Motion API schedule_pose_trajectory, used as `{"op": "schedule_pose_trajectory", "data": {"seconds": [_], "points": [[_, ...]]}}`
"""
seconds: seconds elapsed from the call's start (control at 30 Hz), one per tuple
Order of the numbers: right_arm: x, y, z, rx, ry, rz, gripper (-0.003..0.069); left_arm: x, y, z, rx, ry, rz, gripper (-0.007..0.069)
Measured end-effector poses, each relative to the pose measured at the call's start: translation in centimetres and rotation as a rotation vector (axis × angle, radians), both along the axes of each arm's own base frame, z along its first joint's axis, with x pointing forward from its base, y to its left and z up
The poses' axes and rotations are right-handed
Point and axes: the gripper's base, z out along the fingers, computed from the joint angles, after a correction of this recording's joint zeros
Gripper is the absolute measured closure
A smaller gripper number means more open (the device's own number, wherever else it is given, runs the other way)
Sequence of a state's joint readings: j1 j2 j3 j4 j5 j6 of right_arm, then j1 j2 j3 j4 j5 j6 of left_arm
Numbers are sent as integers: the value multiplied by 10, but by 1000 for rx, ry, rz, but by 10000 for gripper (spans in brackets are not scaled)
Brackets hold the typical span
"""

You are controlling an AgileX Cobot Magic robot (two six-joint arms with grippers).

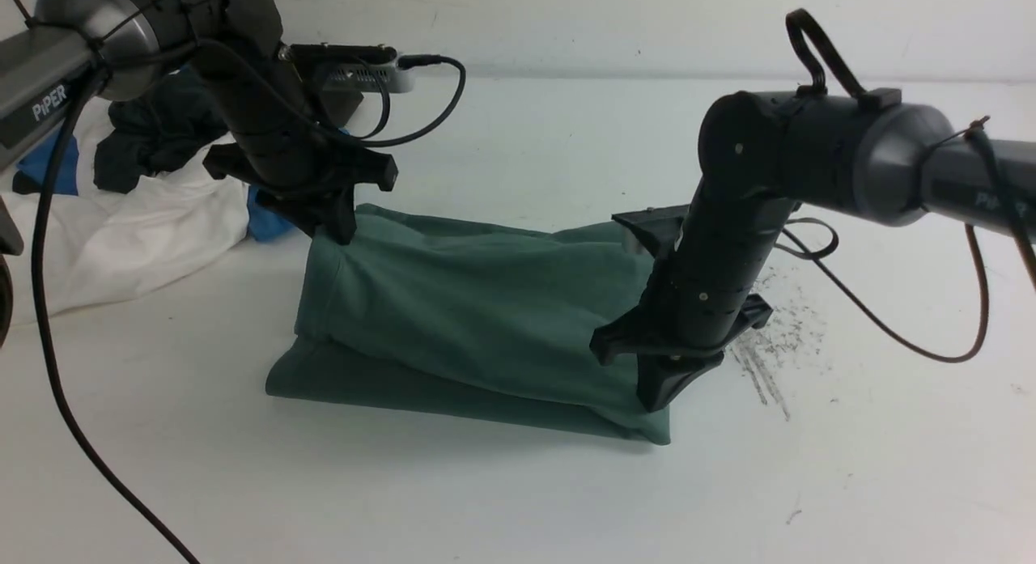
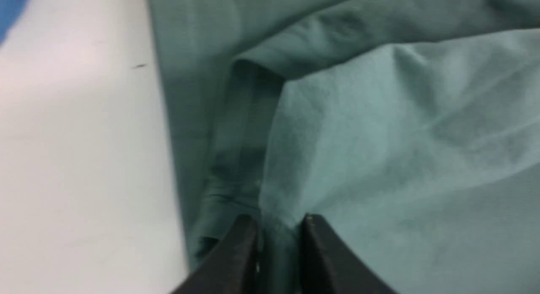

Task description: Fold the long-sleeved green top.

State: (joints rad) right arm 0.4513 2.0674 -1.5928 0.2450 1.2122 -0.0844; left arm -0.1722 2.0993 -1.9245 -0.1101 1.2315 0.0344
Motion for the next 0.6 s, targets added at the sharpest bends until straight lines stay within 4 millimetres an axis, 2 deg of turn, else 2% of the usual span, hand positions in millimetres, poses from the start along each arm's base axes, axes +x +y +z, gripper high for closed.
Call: {"op": "schedule_pose_trajectory", "data": {"seconds": [0.1,0.23,0.3,0.43,0.47,0.5,0.57,0.6], "points": [[1,1,-2,3,-9,-3,674,1,8,-1,86,-14,6,314],[1,2,-2,5,-15,0,674,1,11,4,110,-27,40,272],[1,3,-2,5,-14,1,674,-2,7,10,56,-32,53,321],[1,3,-2,5,-15,2,674,-13,-7,18,-60,-12,11,479],[1,3,-2,6,-16,2,674,-21,-16,14,-87,15,-27,555],[1,3,-2,6,-17,3,674,-28,-23,6,-89,50,-59,596],[1,4,-2,7,-18,2,674,-33,-27,-3,-86,81,-74,612],[1,4,-2,7,-18,2,674,-38,-29,-18,-82,135,-80,624]]}}
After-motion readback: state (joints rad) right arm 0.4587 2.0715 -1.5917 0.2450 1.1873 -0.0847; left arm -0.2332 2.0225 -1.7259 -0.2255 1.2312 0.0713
